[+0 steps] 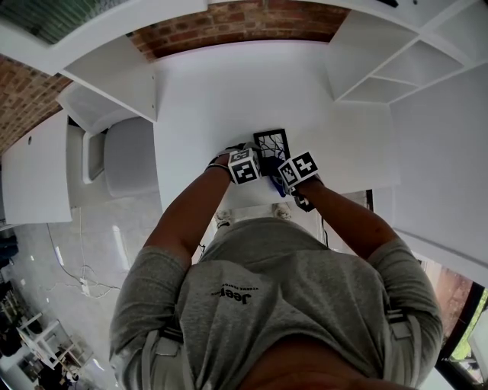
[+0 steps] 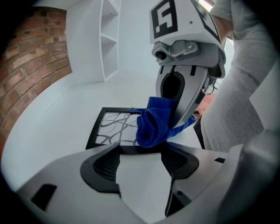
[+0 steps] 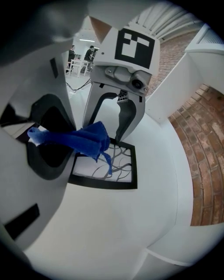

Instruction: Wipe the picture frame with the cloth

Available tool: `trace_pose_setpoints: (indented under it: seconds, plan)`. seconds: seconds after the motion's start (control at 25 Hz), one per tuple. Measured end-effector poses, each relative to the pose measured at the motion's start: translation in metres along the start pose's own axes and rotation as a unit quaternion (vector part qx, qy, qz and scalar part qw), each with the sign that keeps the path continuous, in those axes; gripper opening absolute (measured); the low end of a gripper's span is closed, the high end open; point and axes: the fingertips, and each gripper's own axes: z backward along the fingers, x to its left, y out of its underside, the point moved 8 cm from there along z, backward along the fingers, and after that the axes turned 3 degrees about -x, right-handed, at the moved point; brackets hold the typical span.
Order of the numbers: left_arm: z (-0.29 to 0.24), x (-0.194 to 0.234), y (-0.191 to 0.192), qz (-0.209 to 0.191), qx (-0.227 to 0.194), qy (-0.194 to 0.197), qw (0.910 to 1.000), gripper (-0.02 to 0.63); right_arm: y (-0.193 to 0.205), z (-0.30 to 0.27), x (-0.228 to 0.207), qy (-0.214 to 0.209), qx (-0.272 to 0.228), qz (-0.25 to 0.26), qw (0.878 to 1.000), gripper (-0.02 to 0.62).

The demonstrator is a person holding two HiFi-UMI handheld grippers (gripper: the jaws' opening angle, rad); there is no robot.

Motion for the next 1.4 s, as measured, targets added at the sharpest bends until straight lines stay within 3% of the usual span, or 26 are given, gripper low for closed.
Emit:
trace_pose_setpoints:
  seconds: [0.48,0.76,1.08,1.4]
  plan:
    - [0.0,-0.001,-0.001,0.002,-0.001,-0.001,1.0,0.296,-0.001,0.003,-0.002,-0.009,-0.008,-0.01,1.0,0.051]
    - [0.0,0.0,0.0,0.002,-0.003,-0.004,1.0,0.296,-0.054,0.004,-0.017,0.011,-0.049,-0.004,0.999,0.051]
    - [0.0,-0.001,-0.001,0.003,-0.007,-0.006,1.0,0.296,-0.107,-0.006,-0.013,0.033,-0.054,0.052,0.997,0.051]
    - [0.0,0.0,0.0,0.002,-0.006,-0.004,1.0,0.296,-0.105,-0.025,-0.009,0.046,-0.011,0.093,0.995,0.051]
